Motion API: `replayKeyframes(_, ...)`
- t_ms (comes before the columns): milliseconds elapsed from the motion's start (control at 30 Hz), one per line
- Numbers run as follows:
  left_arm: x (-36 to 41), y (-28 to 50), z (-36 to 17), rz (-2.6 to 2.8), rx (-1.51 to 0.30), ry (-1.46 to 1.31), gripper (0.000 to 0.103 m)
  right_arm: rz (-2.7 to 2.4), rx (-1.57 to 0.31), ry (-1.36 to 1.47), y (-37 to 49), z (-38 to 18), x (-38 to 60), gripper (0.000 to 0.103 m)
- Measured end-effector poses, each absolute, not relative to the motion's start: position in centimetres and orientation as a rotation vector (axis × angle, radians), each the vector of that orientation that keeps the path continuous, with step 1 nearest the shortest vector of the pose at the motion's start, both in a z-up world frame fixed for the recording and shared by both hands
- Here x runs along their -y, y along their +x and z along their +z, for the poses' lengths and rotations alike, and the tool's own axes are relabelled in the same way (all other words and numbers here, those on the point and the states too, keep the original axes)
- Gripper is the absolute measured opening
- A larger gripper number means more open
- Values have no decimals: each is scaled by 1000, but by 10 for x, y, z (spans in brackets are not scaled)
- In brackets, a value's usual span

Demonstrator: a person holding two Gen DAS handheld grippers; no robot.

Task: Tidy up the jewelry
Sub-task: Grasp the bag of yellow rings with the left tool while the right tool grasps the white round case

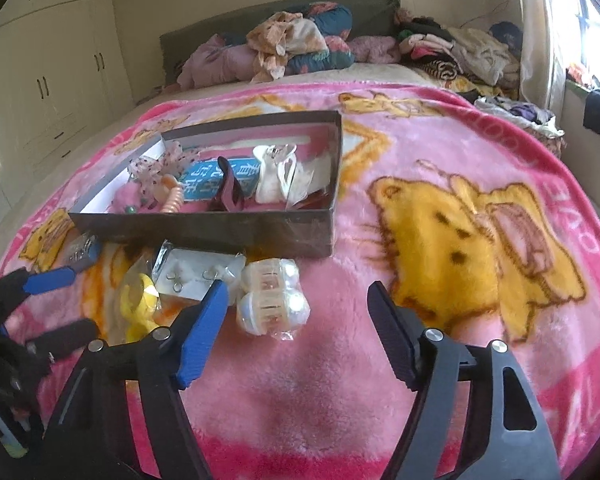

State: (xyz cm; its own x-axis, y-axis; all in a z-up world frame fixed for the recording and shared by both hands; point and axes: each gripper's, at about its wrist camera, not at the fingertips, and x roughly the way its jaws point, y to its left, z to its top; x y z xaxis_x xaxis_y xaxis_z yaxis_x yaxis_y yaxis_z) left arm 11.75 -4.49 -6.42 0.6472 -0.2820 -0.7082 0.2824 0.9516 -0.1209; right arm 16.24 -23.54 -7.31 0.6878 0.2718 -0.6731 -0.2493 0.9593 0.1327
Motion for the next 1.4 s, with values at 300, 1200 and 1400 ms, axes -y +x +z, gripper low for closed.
replayKeyframes(300,71,129,-78,-381,-835,7,91,385,-811,90,175,-85,235,40)
replayKeyframes(1200,79,141,-79,-386,-837,10,16,388,-772,179,165,-75,253,37)
replayKeyframes(1400,71,134,-73,-401,-834,-14,9,393,-761,160,160,-70,248,37)
